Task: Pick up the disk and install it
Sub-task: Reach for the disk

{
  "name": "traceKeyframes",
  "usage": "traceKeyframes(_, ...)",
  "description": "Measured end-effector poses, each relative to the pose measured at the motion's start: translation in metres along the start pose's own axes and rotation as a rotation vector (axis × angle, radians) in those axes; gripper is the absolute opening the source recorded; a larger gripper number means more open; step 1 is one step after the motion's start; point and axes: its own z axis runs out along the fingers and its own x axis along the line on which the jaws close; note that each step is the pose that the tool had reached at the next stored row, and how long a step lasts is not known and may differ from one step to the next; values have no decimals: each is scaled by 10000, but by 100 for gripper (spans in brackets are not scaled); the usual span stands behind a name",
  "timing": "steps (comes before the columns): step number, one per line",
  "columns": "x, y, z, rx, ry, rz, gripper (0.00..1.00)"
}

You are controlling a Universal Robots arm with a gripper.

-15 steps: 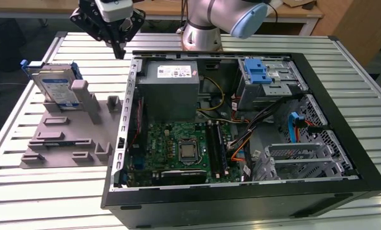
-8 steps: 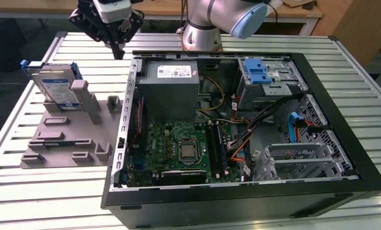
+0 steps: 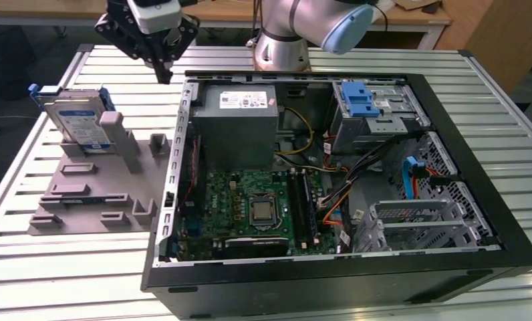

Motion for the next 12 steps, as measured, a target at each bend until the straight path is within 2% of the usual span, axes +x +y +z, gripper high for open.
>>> traceKeyframes(12, 25, -3, 29, 0, 9, 1, 11)
